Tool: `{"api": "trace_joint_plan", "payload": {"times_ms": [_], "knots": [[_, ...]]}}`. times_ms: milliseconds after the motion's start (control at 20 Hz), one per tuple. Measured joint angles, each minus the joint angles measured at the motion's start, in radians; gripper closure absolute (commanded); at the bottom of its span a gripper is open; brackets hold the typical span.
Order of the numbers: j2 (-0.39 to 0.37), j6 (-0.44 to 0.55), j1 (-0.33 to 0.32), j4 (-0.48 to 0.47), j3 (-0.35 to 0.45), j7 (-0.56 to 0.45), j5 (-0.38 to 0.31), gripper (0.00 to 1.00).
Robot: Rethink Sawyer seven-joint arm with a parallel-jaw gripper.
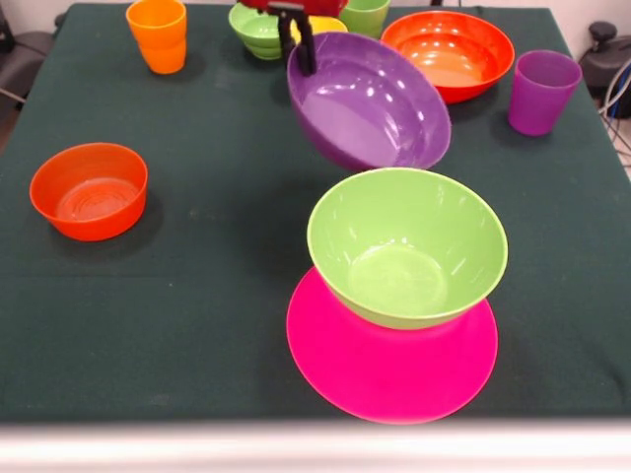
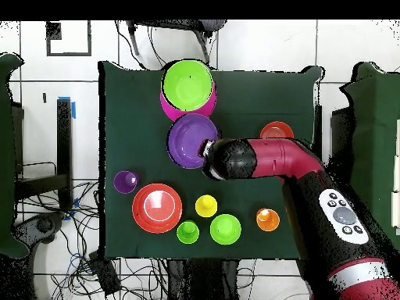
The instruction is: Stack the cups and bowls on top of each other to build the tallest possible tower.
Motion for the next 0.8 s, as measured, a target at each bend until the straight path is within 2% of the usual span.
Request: {"api": "trace_joint_plan", "payload": {"times_ms": [300, 800], "knots": [[-0.032, 0.11, 0.013, 0.0, 0.012, 0.0, 0.026, 1.0], [-0.069, 0.179, 0.032, 0.0, 0.034, 0.0, 0.039, 1.0]]}}
